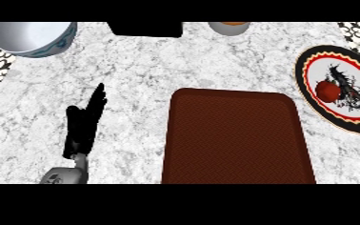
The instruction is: Pick the bell pepper from the tray and place it in the plate
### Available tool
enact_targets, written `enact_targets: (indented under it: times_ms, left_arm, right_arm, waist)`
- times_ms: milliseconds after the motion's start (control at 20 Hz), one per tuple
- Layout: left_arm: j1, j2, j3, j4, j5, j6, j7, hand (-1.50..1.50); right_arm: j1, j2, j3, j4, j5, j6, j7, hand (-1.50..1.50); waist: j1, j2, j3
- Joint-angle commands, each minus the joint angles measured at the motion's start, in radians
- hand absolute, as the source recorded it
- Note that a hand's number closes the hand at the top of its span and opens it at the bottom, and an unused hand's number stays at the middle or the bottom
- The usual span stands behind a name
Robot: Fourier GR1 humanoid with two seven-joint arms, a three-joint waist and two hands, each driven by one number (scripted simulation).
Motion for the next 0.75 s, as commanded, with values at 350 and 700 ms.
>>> enact_targets:
  times_ms: [350,700]
  left_arm:
    - [-0.017,0.010,0.004,0.006,0.001,-0.013,0.012,0.00]
    - [-0.025,-0.003,0.001,0.004,-0.005,0.002,0.020,0.00]
  right_arm:
    - [0.010,-0.047,-0.054,0.022,-0.046,0.004,0.004,-1.50]
    - [0.024,-0.066,-0.047,0.020,-0.034,-0.017,0.017,-1.50]
  waist:
    - [0.007,0.004,0.002]
    - [0.018,0.007,0.004]
